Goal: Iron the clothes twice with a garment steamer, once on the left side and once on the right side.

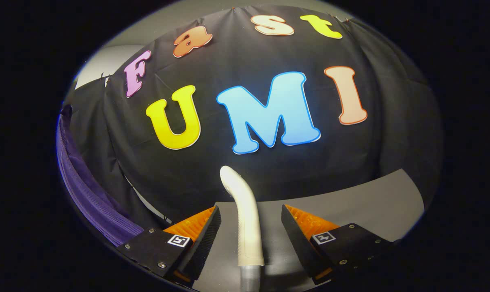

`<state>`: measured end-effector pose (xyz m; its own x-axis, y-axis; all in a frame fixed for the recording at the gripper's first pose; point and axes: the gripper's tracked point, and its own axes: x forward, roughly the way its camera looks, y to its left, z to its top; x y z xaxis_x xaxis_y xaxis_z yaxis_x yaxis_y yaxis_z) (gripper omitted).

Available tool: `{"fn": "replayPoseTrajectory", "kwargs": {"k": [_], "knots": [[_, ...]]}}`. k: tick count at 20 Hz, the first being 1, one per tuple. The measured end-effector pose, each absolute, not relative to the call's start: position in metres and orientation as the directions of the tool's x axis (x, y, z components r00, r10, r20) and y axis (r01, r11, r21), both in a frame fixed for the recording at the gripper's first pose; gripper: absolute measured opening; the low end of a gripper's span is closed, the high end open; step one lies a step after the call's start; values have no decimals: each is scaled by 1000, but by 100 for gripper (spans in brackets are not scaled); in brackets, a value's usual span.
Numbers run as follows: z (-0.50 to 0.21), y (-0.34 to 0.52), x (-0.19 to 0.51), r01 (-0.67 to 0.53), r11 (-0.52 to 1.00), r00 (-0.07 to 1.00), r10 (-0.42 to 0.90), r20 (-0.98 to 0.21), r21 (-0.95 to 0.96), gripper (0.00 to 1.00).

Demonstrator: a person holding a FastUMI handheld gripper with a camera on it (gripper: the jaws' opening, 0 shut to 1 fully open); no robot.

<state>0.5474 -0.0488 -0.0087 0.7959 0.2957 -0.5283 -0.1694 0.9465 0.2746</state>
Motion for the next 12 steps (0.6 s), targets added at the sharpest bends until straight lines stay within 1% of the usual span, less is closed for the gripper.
{"fn": "replayPoseTrajectory", "kwargs": {"k": [5, 7, 9, 11, 12], "knots": [[-32, -38, 559, -156, 911, 726, 368, -582, 382, 90], [-44, -29, 556, -142, 883, 674, 417, -609, 447, 88], [-53, -28, 554, -151, 881, 643, 432, -633, 449, 83], [-54, -23, 555, -152, 862, 627, 462, -627, 483, 72], [-56, -25, 556, -140, 859, 620, 464, -633, 492, 63]]}}
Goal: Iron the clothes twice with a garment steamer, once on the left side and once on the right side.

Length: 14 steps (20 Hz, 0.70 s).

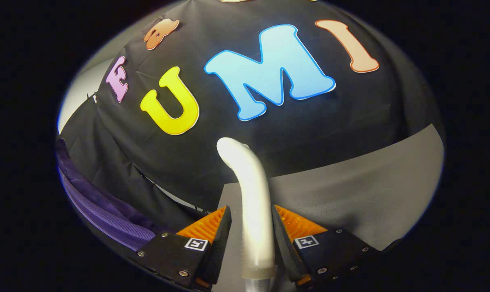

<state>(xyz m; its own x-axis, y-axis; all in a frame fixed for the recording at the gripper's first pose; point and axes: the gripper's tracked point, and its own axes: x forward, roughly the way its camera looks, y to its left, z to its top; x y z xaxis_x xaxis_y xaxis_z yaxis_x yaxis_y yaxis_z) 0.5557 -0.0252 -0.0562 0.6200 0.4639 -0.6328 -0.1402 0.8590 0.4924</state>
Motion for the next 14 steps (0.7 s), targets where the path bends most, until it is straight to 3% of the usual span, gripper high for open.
{"fn": "replayPoseTrajectory", "kwargs": {"k": [2, 7, 11, 14], "knots": [[-61, -25, 555, -109, 844, 596, 479, -644, 526, 52], [-61, -27, 553, -72, 776, 583, 543, -605, 626, 42], [-36, -31, 545, -104, 792, 679, 499, -538, 602, 31], [-1, -33, 527, -171, 824, 771, 454, -447, 540, 31]]}}
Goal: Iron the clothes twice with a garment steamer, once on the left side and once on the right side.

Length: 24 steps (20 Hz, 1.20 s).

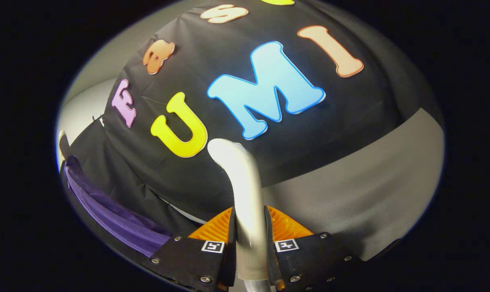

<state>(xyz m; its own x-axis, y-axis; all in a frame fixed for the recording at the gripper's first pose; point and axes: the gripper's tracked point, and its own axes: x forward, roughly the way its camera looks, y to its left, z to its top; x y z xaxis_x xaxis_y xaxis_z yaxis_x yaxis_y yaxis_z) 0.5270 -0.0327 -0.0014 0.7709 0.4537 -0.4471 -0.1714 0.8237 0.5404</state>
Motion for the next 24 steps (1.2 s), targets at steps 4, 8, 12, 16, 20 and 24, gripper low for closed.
{"fn": "replayPoseTrajectory", "kwargs": {"k": [4, 8, 12, 16, 20, 24], "knots": [[31, -22, 479, -240, 847, 818, 440, -371, 475, 30], [72, -7, 420, -308, 852, 847, 449, -286, 424, 31], [115, 11, 363, -356, 861, 879, 440, -182, 365, 31], [160, 38, 313, -392, 874, 908, 418, -34, 286, 31], [186, 75, 272, -402, 895, 915, 400, 51, 192, 30], [199, 117, 243, -429, 893, 902, 418, 105, 132, 31]]}}
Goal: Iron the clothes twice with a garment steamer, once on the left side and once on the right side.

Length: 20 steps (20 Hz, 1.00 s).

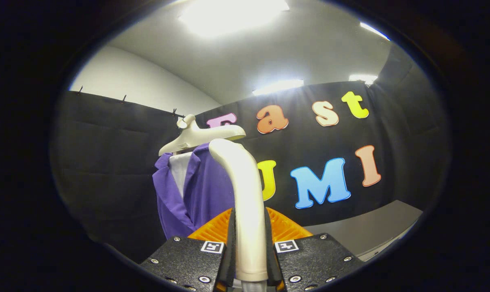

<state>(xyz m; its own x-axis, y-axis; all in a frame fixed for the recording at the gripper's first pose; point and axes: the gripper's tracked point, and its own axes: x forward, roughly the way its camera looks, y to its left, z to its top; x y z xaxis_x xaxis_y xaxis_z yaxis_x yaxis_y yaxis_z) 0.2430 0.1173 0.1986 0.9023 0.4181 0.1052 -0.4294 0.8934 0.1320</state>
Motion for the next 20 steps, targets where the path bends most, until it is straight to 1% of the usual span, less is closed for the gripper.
{"fn": "replayPoseTrajectory", "kwargs": {"k": [6, 11, 14, 20], "knots": [[215, 165, 216, -448, 889, 889, 433, 152, 88, 31], [219, 200, 208, -437, 899, 884, 427, 192, 13, 31], [207, 214, 210, -411, 911, 895, 408, 180, -23, 31], [157, 226, 221, -381, 923, 919, 384, 95, -44, 31]]}}
